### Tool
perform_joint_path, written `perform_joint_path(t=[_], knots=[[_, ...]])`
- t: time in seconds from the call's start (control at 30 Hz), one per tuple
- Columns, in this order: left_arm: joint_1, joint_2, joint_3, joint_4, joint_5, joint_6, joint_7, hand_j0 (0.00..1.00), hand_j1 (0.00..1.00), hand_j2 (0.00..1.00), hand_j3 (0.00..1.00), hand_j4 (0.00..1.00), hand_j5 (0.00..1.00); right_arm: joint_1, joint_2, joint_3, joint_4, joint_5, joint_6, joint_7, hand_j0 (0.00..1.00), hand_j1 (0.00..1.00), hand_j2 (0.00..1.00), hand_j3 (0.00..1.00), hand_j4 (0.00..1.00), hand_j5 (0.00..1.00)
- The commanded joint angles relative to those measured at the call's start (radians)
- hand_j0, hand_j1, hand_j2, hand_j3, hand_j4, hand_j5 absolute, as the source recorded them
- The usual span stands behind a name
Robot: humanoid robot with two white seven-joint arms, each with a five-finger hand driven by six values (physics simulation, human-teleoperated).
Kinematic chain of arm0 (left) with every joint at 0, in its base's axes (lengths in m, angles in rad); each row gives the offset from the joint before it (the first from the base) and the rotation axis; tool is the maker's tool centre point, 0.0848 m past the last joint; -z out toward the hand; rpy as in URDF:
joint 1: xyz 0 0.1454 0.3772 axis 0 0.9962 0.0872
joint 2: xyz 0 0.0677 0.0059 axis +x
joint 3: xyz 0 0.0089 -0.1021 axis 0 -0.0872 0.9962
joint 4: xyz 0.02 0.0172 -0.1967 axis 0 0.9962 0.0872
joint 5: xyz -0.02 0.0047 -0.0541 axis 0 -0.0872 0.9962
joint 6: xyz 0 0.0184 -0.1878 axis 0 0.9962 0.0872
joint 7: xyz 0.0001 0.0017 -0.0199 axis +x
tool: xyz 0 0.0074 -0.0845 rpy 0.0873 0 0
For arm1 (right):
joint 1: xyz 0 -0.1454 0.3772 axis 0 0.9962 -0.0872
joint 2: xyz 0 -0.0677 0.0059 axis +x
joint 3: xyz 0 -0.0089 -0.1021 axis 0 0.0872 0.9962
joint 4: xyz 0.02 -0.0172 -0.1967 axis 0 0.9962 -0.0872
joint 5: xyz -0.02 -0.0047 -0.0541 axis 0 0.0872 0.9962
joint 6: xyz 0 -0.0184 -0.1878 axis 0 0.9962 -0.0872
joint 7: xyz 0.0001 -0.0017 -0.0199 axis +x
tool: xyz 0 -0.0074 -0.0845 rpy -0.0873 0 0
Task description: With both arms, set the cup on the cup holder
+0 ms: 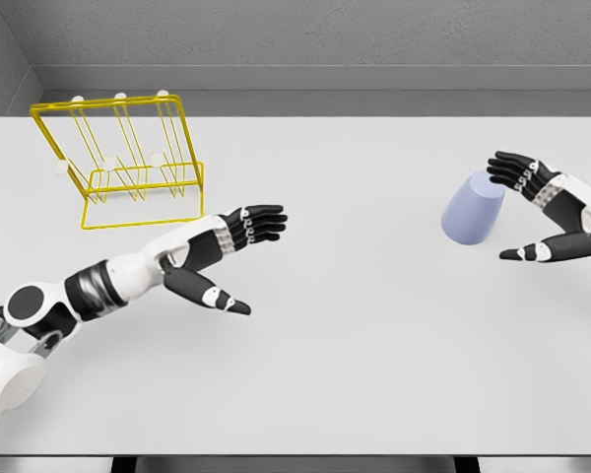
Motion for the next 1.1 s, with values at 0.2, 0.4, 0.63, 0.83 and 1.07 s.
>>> perform_joint_path(t=[0.2,0.4,0.63,0.83,1.07], knots=[[0.009,0.002,0.029,0.006,0.005,0.056,0.0,1.0,1.0,1.0,1.0,1.0,1.0,-0.005,0.03,-0.009,0.057,0.024,0.001,0.0,1.0,1.0,1.0,1.0,1.0,1.0],[0.003,-0.003,0.029,0.011,0.005,0.056,0.0,1.0,1.0,1.0,1.0,1.0,1.0,-0.008,0.056,-0.013,0.149,0.005,0.001,0.0,1.0,1.0,1.0,1.0,1.0,1.0],[0.0,-0.013,0.031,0.043,0.007,0.056,0.0,1.0,1.0,1.0,1.0,1.0,1.0,-0.041,0.065,-0.018,0.183,-0.032,0.02,0.0,1.0,1.0,1.0,1.0,1.0,1.0],[0.005,-0.012,0.031,0.043,0.005,0.054,0.0,1.0,1.0,1.0,1.0,1.0,1.0,-0.078,0.143,-0.013,0.259,-0.032,0.104,0.0,1.0,1.0,1.0,1.0,1.0,1.0],[0.005,-0.012,0.031,0.04,0.007,0.054,0.0,1.0,1.0,1.0,1.0,1.0,1.0,-0.084,0.169,-0.012,0.321,-0.032,0.135,0.0,1.0,1.0,1.0,1.0,1.0,1.0]])
